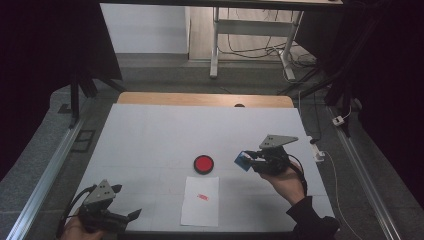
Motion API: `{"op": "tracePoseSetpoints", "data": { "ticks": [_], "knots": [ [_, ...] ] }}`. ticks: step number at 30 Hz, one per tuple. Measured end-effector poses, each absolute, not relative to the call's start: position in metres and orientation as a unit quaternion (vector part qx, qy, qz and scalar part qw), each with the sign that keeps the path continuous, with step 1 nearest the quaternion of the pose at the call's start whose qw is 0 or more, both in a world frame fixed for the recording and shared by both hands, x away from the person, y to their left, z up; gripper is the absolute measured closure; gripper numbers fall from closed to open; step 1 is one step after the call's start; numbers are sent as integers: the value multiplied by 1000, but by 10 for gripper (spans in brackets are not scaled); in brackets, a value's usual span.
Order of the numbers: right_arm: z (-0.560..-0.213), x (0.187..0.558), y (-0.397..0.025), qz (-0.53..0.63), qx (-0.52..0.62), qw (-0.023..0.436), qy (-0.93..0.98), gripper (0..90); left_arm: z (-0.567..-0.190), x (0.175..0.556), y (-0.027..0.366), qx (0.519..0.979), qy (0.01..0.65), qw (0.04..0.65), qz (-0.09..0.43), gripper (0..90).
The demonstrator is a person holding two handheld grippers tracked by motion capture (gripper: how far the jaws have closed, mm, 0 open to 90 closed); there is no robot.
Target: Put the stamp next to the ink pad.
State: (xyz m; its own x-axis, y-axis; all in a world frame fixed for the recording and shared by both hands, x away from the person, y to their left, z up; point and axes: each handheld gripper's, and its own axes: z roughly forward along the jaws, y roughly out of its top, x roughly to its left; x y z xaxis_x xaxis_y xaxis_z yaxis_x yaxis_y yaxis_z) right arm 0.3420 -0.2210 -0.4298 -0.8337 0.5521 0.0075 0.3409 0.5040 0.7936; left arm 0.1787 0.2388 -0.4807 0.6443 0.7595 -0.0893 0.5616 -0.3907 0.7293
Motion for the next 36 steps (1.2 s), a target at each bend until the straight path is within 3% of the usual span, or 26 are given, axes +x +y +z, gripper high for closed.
{"op": "tracePoseSetpoints", "data": {
  "ticks": [36],
  "knots": [
    [-472,367,-232,359,305,146,870,701,-481,180,238,827,401,374,127,14]
  ]
}}
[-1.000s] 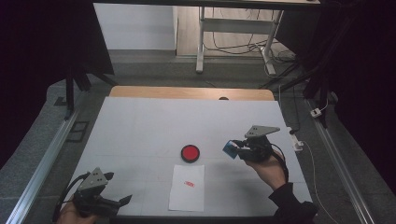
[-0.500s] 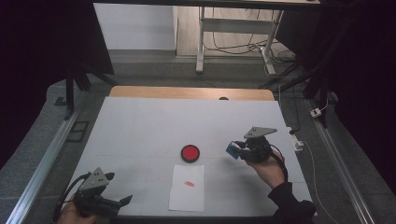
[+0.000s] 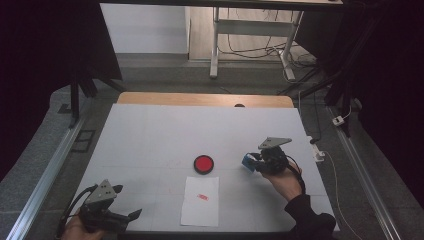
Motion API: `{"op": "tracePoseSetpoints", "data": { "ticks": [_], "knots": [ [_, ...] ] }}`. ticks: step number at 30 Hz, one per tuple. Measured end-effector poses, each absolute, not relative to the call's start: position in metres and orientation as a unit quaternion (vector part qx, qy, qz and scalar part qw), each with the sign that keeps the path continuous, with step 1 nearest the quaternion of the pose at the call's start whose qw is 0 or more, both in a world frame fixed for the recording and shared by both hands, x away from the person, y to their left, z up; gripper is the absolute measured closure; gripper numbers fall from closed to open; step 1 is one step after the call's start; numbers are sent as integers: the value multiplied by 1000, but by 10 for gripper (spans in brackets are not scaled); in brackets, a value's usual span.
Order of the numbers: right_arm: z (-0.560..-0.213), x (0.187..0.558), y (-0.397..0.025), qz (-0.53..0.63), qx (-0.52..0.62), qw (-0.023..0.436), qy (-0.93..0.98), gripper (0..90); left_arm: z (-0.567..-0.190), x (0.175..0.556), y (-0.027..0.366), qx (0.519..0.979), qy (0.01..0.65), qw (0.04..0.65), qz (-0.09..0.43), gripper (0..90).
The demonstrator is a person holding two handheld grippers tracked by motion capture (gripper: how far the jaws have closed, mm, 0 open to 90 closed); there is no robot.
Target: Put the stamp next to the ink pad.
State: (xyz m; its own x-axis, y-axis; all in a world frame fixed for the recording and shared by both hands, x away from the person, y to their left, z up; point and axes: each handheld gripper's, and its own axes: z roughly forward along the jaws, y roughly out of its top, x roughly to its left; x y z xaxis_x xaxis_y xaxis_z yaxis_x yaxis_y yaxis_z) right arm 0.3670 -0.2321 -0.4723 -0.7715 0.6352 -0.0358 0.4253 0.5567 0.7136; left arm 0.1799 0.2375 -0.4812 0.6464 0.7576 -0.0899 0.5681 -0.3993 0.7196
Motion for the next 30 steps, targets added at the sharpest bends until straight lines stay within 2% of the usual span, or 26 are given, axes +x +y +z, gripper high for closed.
{"op": "tracePoseSetpoints", "data": {
  "ticks": [12,19,24,30],
  "knots": [
    [-487,373,-229,323,311,136,884,694,-481,180,237,828,401,372,126,18],
    [-487,373,-229,322,313,137,883,652,-481,180,237,828,401,372,125,19],
    [-481,371,-229,334,319,146,875,588,-481,180,237,828,401,372,125,19],
    [-475,367,-230,345,321,144,870,409,-481,180,237,827,401,372,126,19]
  ]
}}
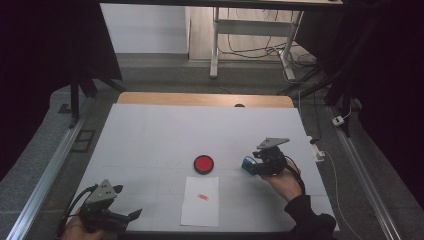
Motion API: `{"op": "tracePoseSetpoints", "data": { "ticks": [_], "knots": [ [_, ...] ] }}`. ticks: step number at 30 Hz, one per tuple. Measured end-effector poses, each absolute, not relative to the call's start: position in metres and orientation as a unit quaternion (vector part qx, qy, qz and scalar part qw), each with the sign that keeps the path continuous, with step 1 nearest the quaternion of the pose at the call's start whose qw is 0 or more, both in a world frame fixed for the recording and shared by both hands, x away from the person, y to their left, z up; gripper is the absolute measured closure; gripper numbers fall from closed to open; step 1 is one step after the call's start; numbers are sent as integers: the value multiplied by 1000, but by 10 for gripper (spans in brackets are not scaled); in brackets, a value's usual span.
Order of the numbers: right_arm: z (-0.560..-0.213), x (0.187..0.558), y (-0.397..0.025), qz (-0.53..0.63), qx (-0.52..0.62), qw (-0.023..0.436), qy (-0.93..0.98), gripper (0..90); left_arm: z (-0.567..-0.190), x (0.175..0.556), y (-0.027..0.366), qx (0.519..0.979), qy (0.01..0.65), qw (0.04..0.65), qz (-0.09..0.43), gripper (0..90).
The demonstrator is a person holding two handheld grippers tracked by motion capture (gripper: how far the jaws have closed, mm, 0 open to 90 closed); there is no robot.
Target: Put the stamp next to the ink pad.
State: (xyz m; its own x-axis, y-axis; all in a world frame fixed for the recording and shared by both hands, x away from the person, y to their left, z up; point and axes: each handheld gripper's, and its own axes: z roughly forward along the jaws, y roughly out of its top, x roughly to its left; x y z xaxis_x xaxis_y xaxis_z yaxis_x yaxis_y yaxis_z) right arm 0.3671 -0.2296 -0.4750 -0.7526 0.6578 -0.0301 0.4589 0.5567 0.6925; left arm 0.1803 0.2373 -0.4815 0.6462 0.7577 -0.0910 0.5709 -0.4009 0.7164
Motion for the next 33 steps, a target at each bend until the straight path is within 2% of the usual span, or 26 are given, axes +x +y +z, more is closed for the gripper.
{"op": "tracePoseSetpoints", "data": {
  "ticks": [9,14,18,33],
  "knots": [
    [-467,357,-225,359,344,155,854,75,-481,180,237,828,400,372,127,22],
    [-461,349,-226,374,355,143,845,0,-481,180,237,829,399,371,127,22],
    [-457,341,-227,373,363,163,838,0,-481,180,237,829,399,370,128,22],
    [-450,317,-236,388,357,161,834,0,-481,180,238,829,401,369,127,22]
  ]
}}
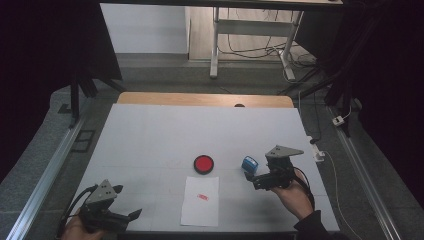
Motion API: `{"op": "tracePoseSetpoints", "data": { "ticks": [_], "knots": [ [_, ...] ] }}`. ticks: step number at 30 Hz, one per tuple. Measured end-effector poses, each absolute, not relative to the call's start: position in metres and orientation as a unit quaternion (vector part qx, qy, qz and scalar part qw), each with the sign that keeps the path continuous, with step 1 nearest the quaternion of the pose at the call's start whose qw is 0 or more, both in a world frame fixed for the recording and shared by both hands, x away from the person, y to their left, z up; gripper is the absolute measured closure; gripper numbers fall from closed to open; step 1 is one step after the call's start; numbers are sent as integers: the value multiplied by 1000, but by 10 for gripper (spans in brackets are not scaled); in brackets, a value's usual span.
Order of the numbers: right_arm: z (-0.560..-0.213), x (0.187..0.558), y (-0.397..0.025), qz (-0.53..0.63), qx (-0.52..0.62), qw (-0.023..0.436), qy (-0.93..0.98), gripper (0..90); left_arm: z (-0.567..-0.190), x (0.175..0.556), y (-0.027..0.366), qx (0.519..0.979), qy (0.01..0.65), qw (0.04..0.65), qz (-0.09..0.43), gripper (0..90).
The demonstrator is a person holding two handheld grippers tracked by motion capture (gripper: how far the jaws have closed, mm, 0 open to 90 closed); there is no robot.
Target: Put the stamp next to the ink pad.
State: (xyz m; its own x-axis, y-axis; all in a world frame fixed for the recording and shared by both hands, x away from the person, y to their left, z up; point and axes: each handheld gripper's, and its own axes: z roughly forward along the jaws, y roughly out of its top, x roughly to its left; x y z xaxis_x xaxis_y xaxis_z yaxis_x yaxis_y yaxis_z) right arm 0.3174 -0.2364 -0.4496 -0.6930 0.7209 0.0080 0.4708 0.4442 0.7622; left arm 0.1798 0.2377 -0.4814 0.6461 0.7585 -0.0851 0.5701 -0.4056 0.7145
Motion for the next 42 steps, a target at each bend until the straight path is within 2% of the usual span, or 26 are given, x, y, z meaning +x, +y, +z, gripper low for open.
{"op": "tracePoseSetpoints", "data": {
  "ticks": [42],
  "knots": [
    [-445,243,-298,394,406,187,803,0,-482,179,239,823,411,371,129,19]
  ]
}}
